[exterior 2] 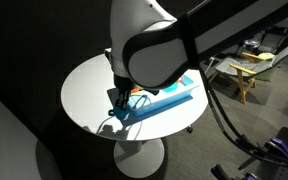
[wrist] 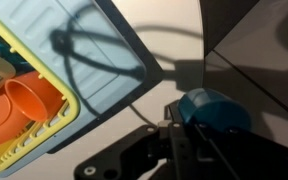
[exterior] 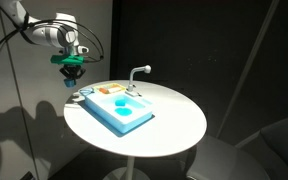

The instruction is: Move the cup to the left side of the toy sink

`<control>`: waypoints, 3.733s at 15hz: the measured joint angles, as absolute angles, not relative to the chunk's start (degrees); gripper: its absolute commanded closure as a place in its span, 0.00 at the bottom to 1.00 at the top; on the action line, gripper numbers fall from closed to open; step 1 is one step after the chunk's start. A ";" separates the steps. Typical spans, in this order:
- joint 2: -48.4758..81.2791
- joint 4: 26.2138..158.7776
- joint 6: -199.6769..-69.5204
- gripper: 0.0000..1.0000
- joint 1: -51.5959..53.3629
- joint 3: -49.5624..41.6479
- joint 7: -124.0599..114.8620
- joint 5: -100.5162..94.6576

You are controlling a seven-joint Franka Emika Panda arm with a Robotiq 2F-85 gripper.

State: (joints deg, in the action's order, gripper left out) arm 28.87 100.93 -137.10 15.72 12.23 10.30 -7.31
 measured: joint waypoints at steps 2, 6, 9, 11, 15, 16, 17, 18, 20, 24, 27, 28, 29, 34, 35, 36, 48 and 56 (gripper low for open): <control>30.66 98.75 -136.78 0.99 15.74 12.22 10.30 -7.31; 33.98 93.91 -133.75 0.99 15.83 12.16 10.30 -7.32; 36.32 89.70 -129.92 0.99 16.21 11.92 10.30 -7.37; 37.81 86.88 -127.42 0.99 16.74 11.58 10.30 -7.39; 40.76 81.41 -122.21 0.99 17.79 11.02 10.30 -7.46; 41.55 80.10 -120.98 0.99 18.05 10.90 10.31 -7.48; 42.37 78.92 -119.97 0.99 18.26 10.85 10.33 -7.50; 43.14 77.85 -119.08 0.99 18.49 10.81 10.33 -7.57; 44.75 76.01 -117.63 0.99 18.95 10.73 10.35 -7.88; 47.55 73.55 -115.95 0.99 19.60 10.49 10.38 -8.65; 48.90 72.43 -115.76 0.99 19.74 10.44 10.91 -8.88; 49.26 72.00 -115.84 0.99 19.79 10.44 11.36 -8.91; 49.55 71.69 -115.97 0.99 19.83 10.44 11.75 -8.91; 50.49 70.45 -117.44 0.99 20.16 10.47 14.05 -8.92; 50.70 70.26 -117.68 0.99 20.20 10.47 14.29 -8.92; 50.95 70.10 -117.84 0.99 20.21 10.47 14.52 -8.92; 53.12 68.68 -118.11 0.99 20.21 10.44 17.44 -9.38; 53.12 68.37 -118.05 0.99 20.21 10.44 23.47 -11.62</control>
State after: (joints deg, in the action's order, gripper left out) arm 53.12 68.37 -118.05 20.21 10.44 23.47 -11.62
